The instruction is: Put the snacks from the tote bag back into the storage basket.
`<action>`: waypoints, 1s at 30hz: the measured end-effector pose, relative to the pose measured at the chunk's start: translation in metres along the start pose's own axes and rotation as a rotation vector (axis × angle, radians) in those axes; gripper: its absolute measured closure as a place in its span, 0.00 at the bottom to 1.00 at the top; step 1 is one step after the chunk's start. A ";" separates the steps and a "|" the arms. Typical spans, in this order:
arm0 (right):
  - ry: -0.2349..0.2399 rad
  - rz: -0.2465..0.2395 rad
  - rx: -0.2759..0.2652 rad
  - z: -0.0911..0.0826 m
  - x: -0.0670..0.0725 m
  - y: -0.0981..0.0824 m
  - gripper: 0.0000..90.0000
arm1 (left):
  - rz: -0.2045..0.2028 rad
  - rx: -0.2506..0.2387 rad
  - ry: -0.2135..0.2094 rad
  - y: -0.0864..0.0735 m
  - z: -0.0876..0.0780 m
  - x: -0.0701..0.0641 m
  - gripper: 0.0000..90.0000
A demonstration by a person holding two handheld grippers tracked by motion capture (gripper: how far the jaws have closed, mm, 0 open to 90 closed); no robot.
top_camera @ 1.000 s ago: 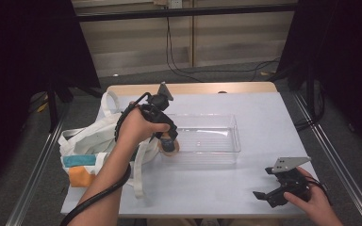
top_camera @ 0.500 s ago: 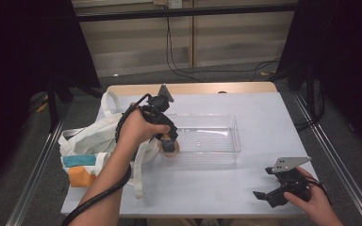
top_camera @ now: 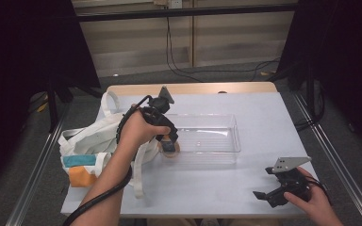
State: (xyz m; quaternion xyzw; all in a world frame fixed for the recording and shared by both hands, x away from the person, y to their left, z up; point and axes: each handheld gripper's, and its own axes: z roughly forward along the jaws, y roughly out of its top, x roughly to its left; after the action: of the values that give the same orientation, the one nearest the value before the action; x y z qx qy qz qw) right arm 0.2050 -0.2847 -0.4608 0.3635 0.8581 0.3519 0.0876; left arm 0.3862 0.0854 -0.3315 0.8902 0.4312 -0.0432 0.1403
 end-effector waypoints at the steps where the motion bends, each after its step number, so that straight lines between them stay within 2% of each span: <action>1: -0.001 0.000 0.000 0.000 0.000 0.000 0.02 | 0.002 0.002 0.001 0.000 0.000 0.000 0.34; 30: -0.005 -0.001 0.006 0.000 0.001 0.000 0.02 | 0.002 0.011 -0.006 -0.004 0.009 0.003 0.33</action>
State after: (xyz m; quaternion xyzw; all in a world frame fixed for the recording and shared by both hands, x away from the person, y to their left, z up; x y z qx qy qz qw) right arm 0.2045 -0.2842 -0.4604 0.3641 0.8591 0.3486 0.0886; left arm 0.3854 0.0868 -0.3417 0.8914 0.4294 -0.0480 0.1368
